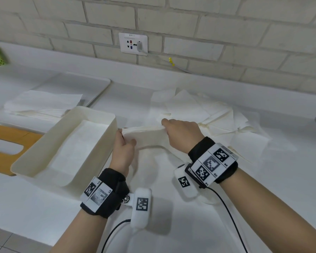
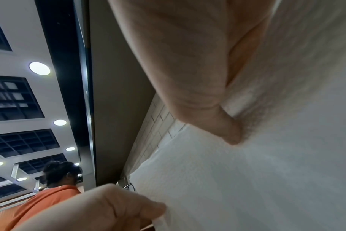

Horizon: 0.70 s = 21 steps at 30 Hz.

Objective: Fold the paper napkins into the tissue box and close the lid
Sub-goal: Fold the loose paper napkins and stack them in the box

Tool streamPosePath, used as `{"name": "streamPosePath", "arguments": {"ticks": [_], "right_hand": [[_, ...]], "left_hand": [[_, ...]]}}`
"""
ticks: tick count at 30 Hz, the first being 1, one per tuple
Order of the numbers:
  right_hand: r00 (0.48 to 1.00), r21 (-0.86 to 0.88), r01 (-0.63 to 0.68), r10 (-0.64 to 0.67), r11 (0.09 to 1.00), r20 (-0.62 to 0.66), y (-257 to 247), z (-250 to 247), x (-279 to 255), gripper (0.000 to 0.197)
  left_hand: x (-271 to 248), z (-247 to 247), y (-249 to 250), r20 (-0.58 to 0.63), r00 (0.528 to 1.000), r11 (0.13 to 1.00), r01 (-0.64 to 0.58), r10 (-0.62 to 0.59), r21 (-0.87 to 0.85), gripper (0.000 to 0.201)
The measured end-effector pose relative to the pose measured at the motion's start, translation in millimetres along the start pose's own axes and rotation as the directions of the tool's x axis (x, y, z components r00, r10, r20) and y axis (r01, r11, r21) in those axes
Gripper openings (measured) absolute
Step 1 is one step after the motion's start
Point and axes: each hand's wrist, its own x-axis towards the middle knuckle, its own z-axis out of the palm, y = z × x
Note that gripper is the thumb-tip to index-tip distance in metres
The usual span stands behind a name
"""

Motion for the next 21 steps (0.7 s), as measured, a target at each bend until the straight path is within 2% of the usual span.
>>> {"name": "streamPosePath", "arguments": {"ticks": [4,10,16,19,21], "right_hand": [[0.996,0.009,0.018,-0.019,1.0,0.089,-4.8,3.6,0.7,0.033],[1.0,0.008,-0.003,0.003,1.0,0.031,0.3,-9.1,0.0,0.031],[0.995,0.056,0.044,-0.049,0.997,0.085,-10.0,7.8,6.3,0.025],[0.995,0.211,-0.013,-0.007,0.977,0.095,-5.1,2.5,6.4,0.024],[0.993,0.425,-0.077,0.032,0.902,0.112,0.9,-1.0,3.4,0.025]], "left_hand": [[-1.2,2.3,-0.5,0.024,1.0,1.0,0.014,-0.015,0.022,0.031],[-1.6,2.8,3.4,0.041,0.999,1.0,-0.006,0.007,-0.003,0.029],[-0.4,3.9,1.9,0.047,0.999,0.996,0.013,-0.017,0.087,0.022],[-0.5,2.1,3.9,0.017,1.0,0.999,0.022,-0.022,0.048,0.016],[-1.3,-0.3,4.0,-0.006,0.999,0.999,0.039,-0.039,-0.004,0.025]]}}
